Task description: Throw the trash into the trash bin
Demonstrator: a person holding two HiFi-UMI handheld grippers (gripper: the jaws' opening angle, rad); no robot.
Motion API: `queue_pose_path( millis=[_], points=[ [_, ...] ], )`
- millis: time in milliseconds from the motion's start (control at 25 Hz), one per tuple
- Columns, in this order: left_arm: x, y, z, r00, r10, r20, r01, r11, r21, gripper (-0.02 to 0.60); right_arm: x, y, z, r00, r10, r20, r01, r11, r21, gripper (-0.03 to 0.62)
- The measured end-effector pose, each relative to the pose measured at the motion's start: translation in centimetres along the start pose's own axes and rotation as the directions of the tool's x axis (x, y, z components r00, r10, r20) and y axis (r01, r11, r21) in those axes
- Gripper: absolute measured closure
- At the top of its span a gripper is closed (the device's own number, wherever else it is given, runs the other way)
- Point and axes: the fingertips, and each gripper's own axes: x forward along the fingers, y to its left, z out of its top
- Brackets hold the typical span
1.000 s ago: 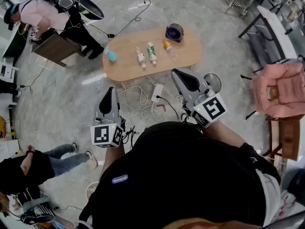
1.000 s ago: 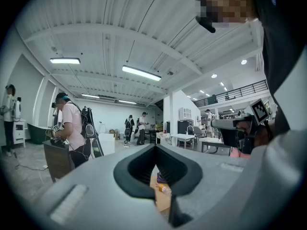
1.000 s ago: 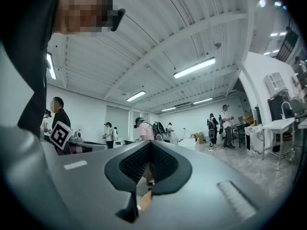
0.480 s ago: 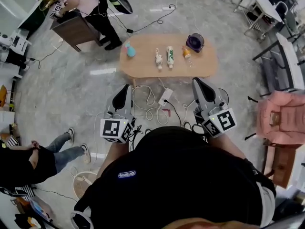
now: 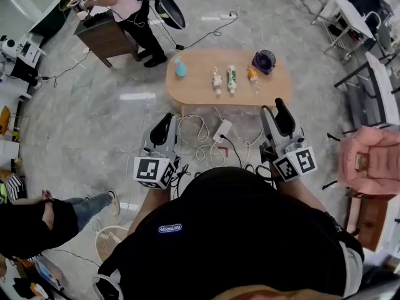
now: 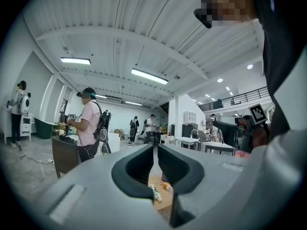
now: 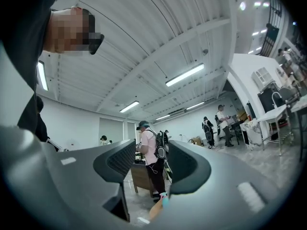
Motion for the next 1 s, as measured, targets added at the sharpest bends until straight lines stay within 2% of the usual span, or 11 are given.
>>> queue_pose_path(
  millis=[280, 400, 760, 1000],
  points=[
    [-0.7, 2.3, -0.6, 1.0, -0.022, 0.02, 0.022, 1.0, -0.008, 0.499, 0.1, 2.4, -1.4, 0.999, -0.014, -0.033, 0.012, 0.999, -0.053, 0.27],
    [-1.1, 3.8, -0.6, 0.999, -0.021, 0.033, 0.022, 1.0, -0.021, 0.426, 0.5, 3.2, -2.1, 0.998, -0.035, -0.046, 0.032, 0.997, -0.065, 0.238],
    [-1.2, 6.0, -1.1, 0.999, -0.022, 0.027, 0.023, 1.0, -0.021, 0.279, 0.1, 3.3, -3.7, 0.99, -0.121, -0.071, 0.114, 0.989, -0.089, 0.184],
    [-0.1, 4.7, -2.0, 0.999, -0.037, -0.011, 0.037, 0.999, 0.008, 0.247, -0.2, 1.3, -5.2, 0.98, -0.161, -0.119, 0.154, 0.986, -0.064, 0.16]
  ],
)
